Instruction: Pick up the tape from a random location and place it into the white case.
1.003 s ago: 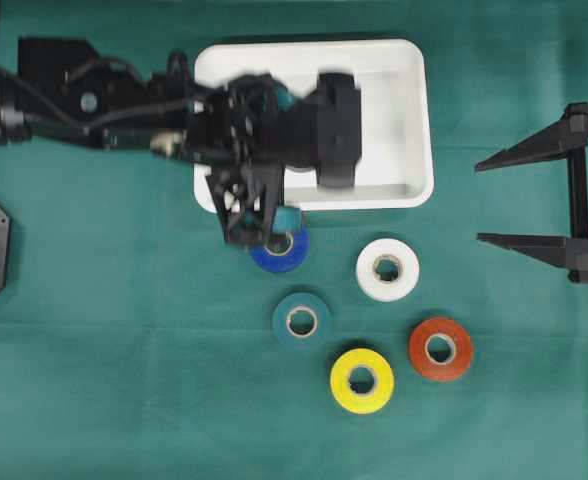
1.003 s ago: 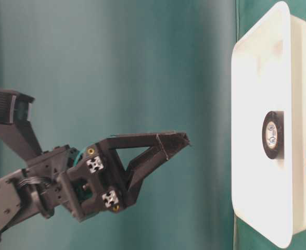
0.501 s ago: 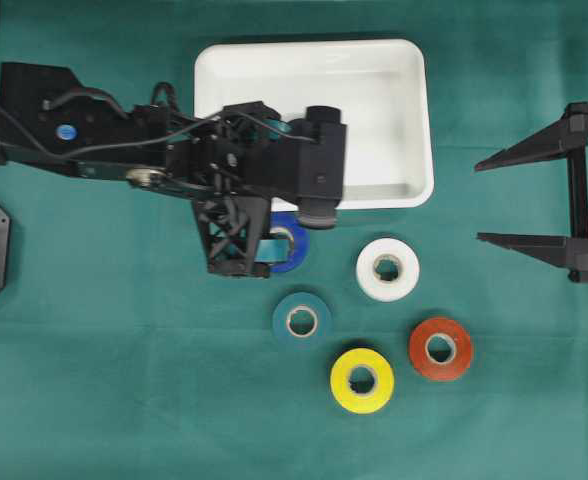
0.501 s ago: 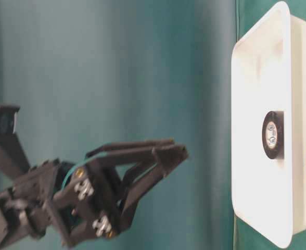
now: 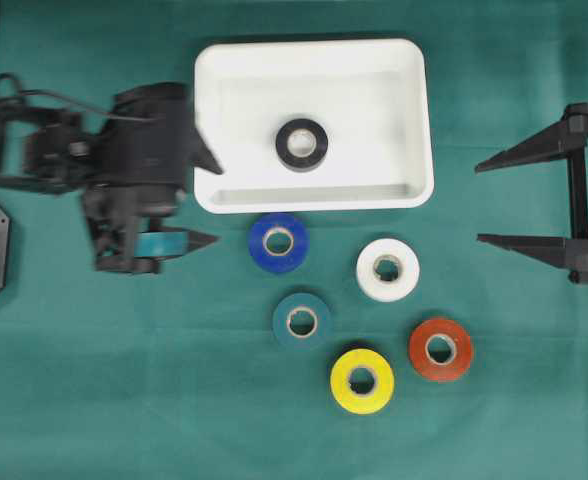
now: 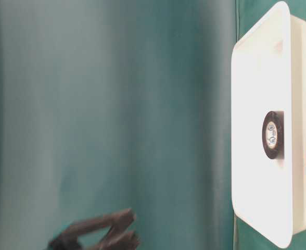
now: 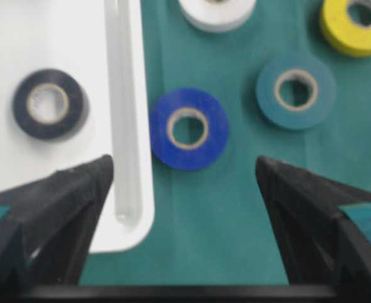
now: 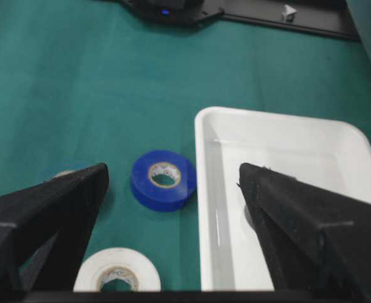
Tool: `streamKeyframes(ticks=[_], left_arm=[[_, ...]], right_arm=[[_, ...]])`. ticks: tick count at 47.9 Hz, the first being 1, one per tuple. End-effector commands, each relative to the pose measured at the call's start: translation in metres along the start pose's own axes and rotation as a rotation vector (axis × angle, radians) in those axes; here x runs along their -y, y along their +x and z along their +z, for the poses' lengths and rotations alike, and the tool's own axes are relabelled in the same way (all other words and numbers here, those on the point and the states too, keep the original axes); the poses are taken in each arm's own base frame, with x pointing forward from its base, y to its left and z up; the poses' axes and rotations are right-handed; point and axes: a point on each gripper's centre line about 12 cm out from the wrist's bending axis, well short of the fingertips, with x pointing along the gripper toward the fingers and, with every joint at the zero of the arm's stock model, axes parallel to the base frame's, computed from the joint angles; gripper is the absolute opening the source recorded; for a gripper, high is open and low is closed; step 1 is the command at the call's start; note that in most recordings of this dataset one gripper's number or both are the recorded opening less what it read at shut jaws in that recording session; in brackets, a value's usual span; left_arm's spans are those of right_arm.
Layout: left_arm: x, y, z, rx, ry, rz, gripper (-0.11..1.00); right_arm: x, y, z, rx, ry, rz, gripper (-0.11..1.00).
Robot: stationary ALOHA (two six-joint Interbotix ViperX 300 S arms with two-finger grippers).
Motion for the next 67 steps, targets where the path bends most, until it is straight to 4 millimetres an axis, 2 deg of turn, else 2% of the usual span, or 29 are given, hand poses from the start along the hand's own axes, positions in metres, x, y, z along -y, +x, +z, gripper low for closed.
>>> streamKeyframes(ticks=[1,9,15,24,35,45,67], left_arm=[[-0.001,-0.021,-0.002,0.09,-0.005,0.01,0.98],[0.002,-0.046,-0.024,0.199,-0.009,0.017,0.98],[0.004,-0.053,-0.046,0.237,-0.009,0.021,0.98],[0.009,-0.046,-0.089,0.252,-0.01,0.021,0.98],[0.013,-0.035,-0.125,0.301,-0.014,0.024,0.98],[0.014,-0.03,-0.136,0.314,-0.017,0.024,0.98],[0.011,-0.03,-0.136,0.314,-0.026,0.034,0.98]], right_arm=[[0.0,0.001,0.012,0.031,0.006,-0.002,0.92],[0.0,0.001,0.012,0.031,0.006,-0.002,0.92],[0.0,0.001,0.011,0.028,0.006,-0.002,0.92],[0.0,0.001,0.011,0.026,0.006,-0.002,0.92],[0.0,0.002,0.008,0.015,0.006,-0.002,0.92],[0.0,0.006,0.003,-0.008,0.006,-0.002,0.92],[0.0,0.007,0.003,-0.009,0.006,0.0,0.92]])
